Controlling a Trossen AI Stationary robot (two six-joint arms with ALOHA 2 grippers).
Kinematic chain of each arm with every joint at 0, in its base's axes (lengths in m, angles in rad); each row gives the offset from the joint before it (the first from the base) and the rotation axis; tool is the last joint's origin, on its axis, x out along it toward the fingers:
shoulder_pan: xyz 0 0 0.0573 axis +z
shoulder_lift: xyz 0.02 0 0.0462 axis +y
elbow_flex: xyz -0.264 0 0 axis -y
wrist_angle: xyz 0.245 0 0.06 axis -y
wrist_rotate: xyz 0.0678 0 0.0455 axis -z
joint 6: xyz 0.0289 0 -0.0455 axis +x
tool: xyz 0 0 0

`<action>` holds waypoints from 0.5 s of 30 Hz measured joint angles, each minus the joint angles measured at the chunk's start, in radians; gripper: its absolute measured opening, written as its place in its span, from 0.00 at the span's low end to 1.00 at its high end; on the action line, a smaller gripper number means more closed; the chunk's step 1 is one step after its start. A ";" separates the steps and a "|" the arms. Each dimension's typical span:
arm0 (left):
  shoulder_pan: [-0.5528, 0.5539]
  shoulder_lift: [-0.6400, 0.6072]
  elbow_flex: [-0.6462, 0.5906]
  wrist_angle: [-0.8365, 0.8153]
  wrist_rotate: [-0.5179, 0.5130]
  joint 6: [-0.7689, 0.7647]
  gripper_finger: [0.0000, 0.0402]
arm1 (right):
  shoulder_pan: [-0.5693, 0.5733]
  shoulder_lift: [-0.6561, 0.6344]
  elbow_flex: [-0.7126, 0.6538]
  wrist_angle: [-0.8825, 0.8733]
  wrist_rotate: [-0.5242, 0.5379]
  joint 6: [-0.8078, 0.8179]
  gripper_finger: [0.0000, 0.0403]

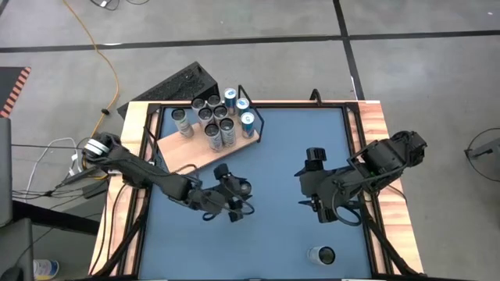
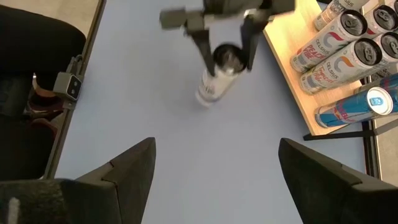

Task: Place canned beverage on shelf
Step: Put the left white and blue soda can on the shelf aligned with the other white and blue soda can

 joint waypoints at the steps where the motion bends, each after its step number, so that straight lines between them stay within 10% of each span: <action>1: -0.008 -0.026 0.000 -0.035 -0.003 -0.001 0.59 | 0.000 0.000 0.000 0.000 0.000 0.000 0.80; 15: -0.026 -0.552 -0.169 -0.512 -0.172 -0.171 0.59 | 0.000 0.000 0.000 0.000 0.000 -0.031 0.80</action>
